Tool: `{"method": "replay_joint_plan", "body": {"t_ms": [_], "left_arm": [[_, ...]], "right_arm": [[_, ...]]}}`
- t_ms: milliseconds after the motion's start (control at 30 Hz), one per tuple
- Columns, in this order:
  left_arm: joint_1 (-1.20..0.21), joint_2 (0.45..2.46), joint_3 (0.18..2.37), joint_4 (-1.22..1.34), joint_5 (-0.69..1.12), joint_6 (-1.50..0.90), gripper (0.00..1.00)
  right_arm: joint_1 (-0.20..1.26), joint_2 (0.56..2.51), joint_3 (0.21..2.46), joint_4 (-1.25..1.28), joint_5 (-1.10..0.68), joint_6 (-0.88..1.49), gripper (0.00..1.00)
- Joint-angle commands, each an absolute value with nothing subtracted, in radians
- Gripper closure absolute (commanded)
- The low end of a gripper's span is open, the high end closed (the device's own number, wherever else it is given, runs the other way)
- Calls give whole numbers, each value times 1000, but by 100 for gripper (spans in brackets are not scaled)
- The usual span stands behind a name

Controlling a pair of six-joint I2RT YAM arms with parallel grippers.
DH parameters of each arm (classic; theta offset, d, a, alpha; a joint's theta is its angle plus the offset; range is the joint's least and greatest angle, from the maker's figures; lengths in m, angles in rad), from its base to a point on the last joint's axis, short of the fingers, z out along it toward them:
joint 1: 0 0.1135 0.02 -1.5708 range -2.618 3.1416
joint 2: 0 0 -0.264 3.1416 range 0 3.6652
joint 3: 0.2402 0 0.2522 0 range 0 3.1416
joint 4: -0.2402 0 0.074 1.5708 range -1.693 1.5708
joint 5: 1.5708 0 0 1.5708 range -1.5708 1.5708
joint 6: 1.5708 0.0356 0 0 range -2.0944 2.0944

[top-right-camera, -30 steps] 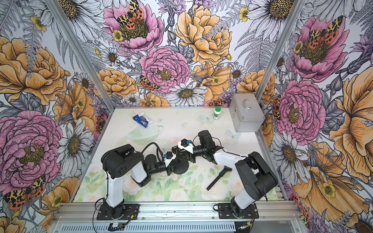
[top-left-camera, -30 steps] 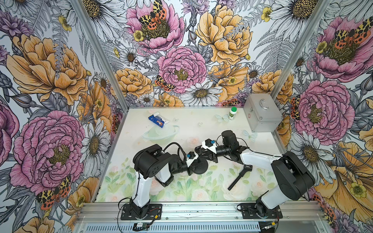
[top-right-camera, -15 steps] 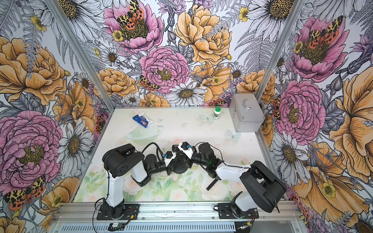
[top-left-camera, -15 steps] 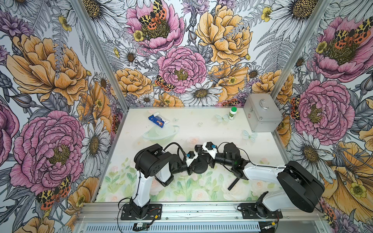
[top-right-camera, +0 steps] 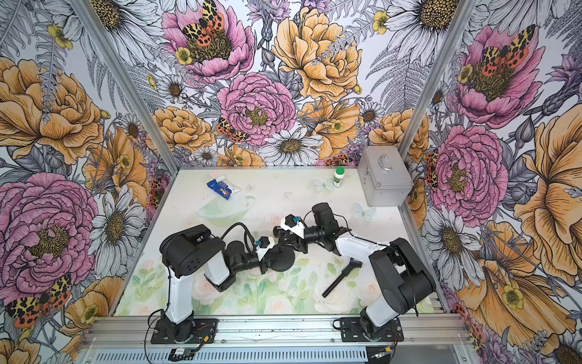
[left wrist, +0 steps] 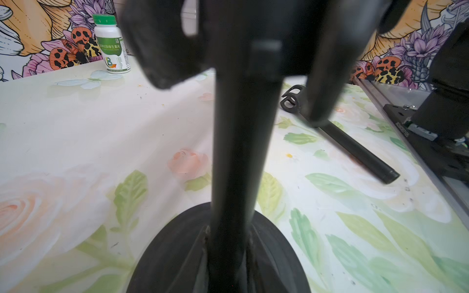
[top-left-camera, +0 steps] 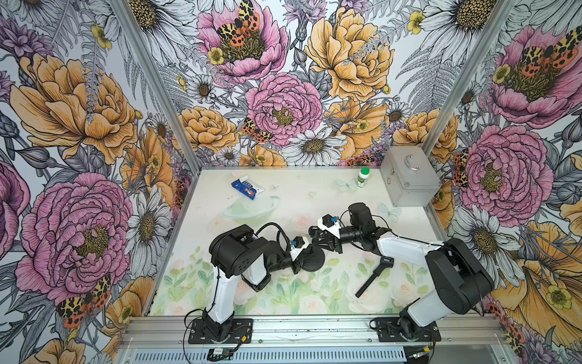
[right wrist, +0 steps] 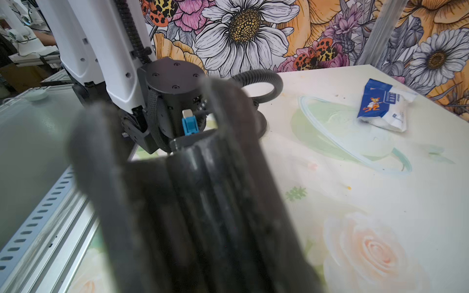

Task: Assemble a microphone stand
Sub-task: Screw the microphone stand pole into the microphone stand base.

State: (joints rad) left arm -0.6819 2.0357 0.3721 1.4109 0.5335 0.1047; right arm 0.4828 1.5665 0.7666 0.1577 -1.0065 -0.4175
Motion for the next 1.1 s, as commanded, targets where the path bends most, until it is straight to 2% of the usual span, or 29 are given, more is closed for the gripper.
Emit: {"method": "replay_joint_plan", "body": {"t_ms": [0,67,133,233,300,367,433,467,533,600,767,867,933,1000,1067], "left_arm": [[-671,2044,359,1412,558,121,73],[-671,2042,361,1412,556,116,70],[-668,2039,359,1411,552,109,68],[-665,2040,359,1411,544,103,67],[-664,2043,361,1412,528,104,66],[-663,2044,363,1412,514,102,66],[-663,2050,367,1412,515,102,68],[-662,2053,368,1412,520,102,69],[-665,2053,370,1412,528,101,71],[-663,2045,368,1412,537,98,73],[-631,2051,367,1411,609,71,74],[-623,2050,359,1411,622,88,74],[-620,2041,357,1412,634,90,74],[-620,2029,351,1411,638,100,74],[-620,2020,344,1411,628,106,74]], "right_arm": [[486,1568,803,80,-1031,-463,74],[519,1542,785,90,-912,-442,83],[571,1502,736,161,-686,-345,88],[637,1440,595,404,-315,-94,98],[680,1405,504,523,-135,22,100],[721,1390,466,552,-54,31,100],[730,1396,477,530,-117,2,100],[730,1397,495,497,-182,-28,97],[730,1396,542,420,-316,-114,81],[721,1391,584,344,-406,-169,72],[651,1358,629,208,-668,-328,61],[607,1344,624,208,-685,-327,38],[590,1324,616,207,-665,-320,0],[585,1297,601,230,-600,-290,0],[581,1273,542,390,-445,-127,0]]}}
